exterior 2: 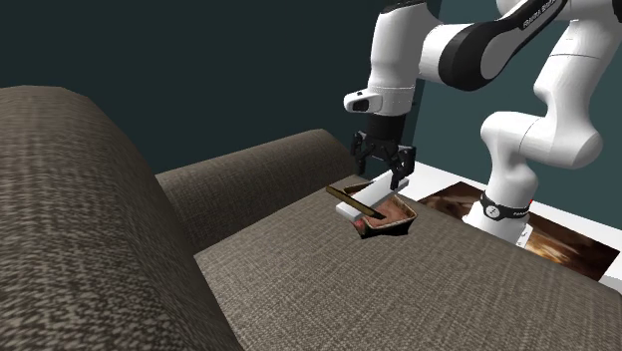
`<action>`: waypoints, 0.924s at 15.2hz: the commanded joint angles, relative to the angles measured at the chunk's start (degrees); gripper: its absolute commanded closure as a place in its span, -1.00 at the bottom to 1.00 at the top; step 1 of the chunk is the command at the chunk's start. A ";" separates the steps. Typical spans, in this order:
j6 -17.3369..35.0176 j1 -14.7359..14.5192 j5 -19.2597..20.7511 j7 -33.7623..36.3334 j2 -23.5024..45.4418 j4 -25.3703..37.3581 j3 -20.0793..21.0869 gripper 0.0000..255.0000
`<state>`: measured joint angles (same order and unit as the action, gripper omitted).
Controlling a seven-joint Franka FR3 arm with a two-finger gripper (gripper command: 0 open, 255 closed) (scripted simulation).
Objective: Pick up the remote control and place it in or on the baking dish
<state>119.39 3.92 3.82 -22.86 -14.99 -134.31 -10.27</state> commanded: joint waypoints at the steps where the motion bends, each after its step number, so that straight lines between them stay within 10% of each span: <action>1: 0.00 0.00 0.00 0.00 0.00 0.00 0.00 -1.00; 14: -7.57 -0.08 0.03 0.14 -2.16 5.42 0.41 -1.00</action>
